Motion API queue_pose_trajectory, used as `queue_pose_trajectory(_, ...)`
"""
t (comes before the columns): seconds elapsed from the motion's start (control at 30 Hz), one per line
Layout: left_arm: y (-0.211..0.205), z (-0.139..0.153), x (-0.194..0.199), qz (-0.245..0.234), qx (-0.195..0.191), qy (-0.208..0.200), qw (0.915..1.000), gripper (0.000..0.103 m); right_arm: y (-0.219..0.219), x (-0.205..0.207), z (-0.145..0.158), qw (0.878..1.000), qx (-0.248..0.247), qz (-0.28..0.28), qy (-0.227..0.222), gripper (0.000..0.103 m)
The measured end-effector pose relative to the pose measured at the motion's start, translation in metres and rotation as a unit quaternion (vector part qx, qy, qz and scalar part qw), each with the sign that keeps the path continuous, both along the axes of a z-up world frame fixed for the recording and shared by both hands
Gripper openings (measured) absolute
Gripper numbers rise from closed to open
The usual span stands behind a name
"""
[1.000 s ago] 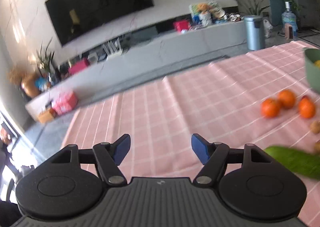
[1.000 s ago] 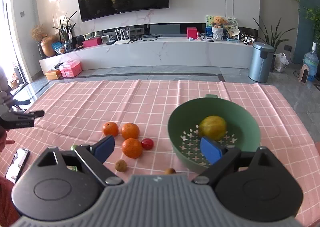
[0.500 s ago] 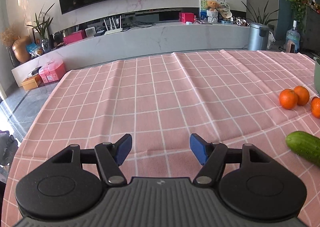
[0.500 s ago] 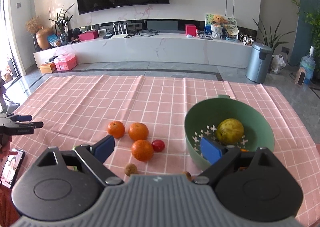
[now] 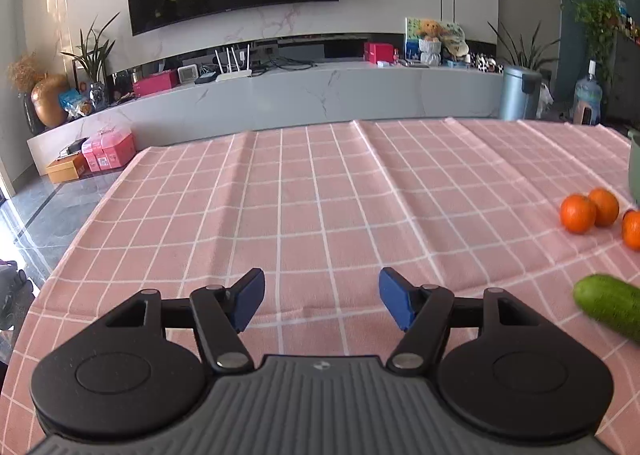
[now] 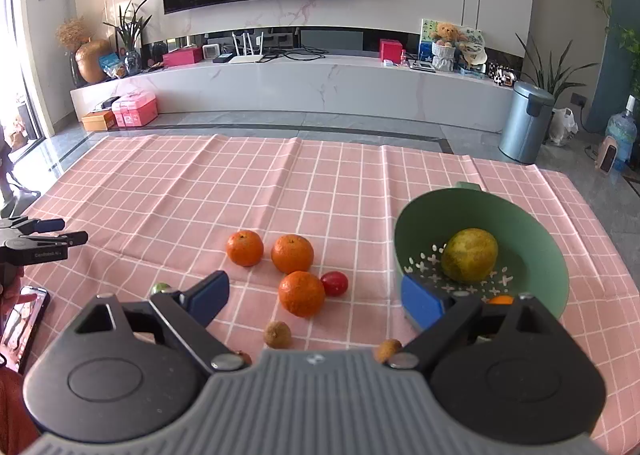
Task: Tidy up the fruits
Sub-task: 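Withdraw both tools from the colander back over the table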
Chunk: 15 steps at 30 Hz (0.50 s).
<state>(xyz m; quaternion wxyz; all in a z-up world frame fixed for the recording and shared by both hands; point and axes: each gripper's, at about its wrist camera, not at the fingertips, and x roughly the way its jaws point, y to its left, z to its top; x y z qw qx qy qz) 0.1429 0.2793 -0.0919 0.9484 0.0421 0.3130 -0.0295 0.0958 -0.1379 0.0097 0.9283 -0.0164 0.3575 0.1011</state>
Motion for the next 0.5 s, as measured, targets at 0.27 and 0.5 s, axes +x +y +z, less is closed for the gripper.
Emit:
queue_pose_trajectory(0.27,-0.008,0.019,0.004,-0.007,0.005,-0.004,1.0,0.078,0.008,0.005,-0.022,0.999,-0.001,0.01,0.033,0.089)
queue_pose_trajectory(0.5,-0.014,0.009,0.006,-0.018,0.025,0.011,0.9995,0.078,0.016,0.005,-0.038,0.998,0.009,0.021,0.052,0.089)
